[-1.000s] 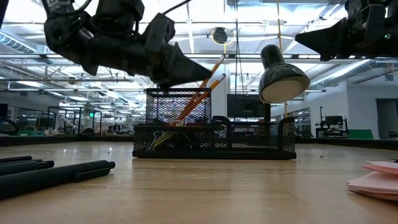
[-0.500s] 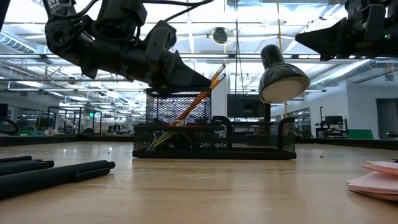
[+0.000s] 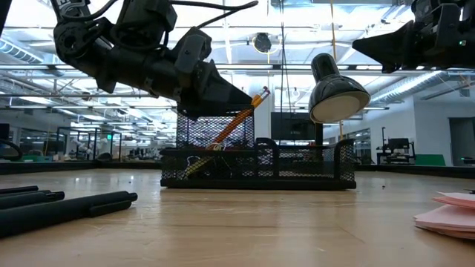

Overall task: Pick and place office supplies into organizer
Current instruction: Put the yellow pencil into the black desk organizer, then put the red scissors into the black desk organizer

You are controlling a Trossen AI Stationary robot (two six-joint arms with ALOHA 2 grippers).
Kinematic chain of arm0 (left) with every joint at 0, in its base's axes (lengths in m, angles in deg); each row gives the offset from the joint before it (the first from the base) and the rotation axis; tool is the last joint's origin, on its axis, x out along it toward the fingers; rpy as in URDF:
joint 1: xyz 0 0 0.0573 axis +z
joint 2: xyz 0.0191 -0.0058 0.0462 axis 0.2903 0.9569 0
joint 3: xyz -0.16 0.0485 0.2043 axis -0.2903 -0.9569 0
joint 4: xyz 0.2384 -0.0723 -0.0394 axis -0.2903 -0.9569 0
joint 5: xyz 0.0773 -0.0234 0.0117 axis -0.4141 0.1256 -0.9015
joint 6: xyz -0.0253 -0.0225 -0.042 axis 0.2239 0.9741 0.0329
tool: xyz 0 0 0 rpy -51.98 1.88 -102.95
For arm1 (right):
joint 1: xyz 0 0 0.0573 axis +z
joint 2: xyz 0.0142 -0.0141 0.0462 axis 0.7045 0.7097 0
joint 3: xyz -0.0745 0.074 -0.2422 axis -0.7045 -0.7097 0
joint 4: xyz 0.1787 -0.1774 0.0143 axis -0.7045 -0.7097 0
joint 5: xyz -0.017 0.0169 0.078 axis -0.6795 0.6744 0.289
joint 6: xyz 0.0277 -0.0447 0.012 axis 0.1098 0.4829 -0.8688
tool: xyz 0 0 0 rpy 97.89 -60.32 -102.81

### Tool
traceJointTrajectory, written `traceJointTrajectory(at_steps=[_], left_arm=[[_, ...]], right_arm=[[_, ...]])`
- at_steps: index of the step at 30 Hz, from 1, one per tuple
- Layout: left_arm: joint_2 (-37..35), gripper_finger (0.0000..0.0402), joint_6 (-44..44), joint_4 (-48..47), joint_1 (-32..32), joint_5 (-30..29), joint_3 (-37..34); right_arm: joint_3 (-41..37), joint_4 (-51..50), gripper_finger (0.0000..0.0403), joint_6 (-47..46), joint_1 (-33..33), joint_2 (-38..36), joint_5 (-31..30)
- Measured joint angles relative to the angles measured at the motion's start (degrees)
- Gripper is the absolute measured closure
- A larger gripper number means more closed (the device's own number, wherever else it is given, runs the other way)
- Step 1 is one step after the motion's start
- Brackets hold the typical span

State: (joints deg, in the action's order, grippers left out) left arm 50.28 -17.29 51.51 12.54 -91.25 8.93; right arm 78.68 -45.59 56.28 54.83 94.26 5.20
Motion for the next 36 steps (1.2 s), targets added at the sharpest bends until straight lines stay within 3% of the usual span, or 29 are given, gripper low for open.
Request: traceJointTrajectory(at_steps=[7, 10, 15, 19, 23, 27, 36], left_arm=[[-4.8, 0.026, -0.8, -3.8, -1.0, -1.4, 0.1], [-9.6, 0.0253, -0.9, -6.0, -2.0, -4.7, 0.2], [-19.5, 0.0252, -1.0, -17.8, -5.8, -14.1, 0.2], [-26.4, 0.0258, 7.5, -35.4, -12.2, -26.3, 0.2], [-29.5, 0.0276, 26.4, -55.5, -20.6, -33.5, 1.4], [-26.8, 0.029, 44.0, -71.7, -28.5, -32.1, 5.9], [-15.3, 0.0307, 62.4, -93.4, -39.1, -20.1, 19.5]], right_arm=[[0.0, 0.2, 0.0403, 0.0, 0.0, 0.0, 0.1], [0.0, 0.3, 0.0403, 0.1, 0.0, 0.0, 0.2], [0.0, 0.4, 0.0403, 0.1, 0.0, 0.0, 0.2], [0.0, 0.3, 0.0403, 0.0, 0.0, 0.0, 0.2], [0.0, 0.3, 0.0403, -0.3, 0.0, 0.0, 0.2], [0.0, 0.3, 0.0403, -0.7, 0.0, 0.0, 0.2], [0.0, 1.6, 0.0403, -1.5, 0.0, 0.1, 0.2]])
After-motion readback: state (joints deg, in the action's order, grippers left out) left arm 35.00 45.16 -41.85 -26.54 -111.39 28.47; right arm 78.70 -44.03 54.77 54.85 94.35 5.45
